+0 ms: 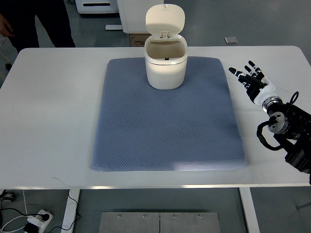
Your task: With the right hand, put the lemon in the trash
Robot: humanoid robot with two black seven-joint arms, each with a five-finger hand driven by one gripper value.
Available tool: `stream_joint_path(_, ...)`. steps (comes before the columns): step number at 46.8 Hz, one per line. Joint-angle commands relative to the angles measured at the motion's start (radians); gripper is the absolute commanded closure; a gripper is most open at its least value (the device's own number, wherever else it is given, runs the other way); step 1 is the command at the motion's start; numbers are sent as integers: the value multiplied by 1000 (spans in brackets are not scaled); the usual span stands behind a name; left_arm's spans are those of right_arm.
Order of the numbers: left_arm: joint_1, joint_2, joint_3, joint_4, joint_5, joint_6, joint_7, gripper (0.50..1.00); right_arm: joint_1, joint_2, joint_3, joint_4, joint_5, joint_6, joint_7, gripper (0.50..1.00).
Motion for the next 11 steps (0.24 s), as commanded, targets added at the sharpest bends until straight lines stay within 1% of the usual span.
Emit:
stream_joint_path(1, 0, 0, 0, 1, 0, 0, 0, 500, -1, 1, 0, -1, 0, 0, 0, 500)
stream_joint_path(11, 0, 0, 0, 0, 0, 0, 0, 500, 0, 0, 0, -1, -1, 0, 3, 500)
